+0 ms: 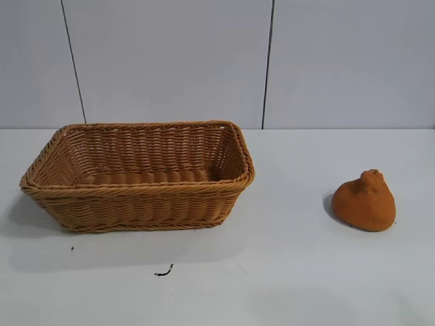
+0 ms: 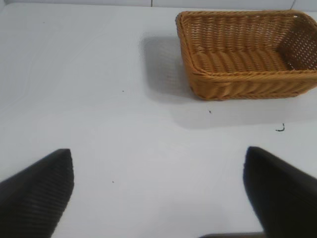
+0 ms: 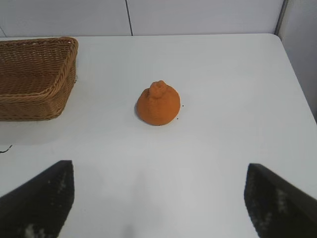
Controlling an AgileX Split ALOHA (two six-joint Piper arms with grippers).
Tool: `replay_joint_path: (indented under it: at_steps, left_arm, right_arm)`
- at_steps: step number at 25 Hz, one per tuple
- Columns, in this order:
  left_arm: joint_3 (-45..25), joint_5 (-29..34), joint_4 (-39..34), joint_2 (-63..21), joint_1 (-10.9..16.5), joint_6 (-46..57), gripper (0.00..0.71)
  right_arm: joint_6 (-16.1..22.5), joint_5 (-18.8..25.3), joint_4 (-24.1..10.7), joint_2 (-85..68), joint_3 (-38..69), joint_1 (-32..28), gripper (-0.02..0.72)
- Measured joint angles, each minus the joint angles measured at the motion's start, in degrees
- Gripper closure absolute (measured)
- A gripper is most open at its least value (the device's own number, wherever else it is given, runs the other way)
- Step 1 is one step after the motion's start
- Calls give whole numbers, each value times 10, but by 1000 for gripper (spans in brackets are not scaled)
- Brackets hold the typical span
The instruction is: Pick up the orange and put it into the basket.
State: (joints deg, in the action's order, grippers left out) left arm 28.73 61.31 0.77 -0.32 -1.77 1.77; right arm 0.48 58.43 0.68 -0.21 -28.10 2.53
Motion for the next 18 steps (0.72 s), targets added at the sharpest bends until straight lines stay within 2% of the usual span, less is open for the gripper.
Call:
replay_joint_path:
  at_steps: [14,18]
  left_arm:
    - [0,0,0,0,0,0,44]
    - [0,0,0,0,0,0,44]
  right_arm:
    - [0,-2,-7,2,-3,0,66]
    - [12,-2,-7,74,-40,0,66]
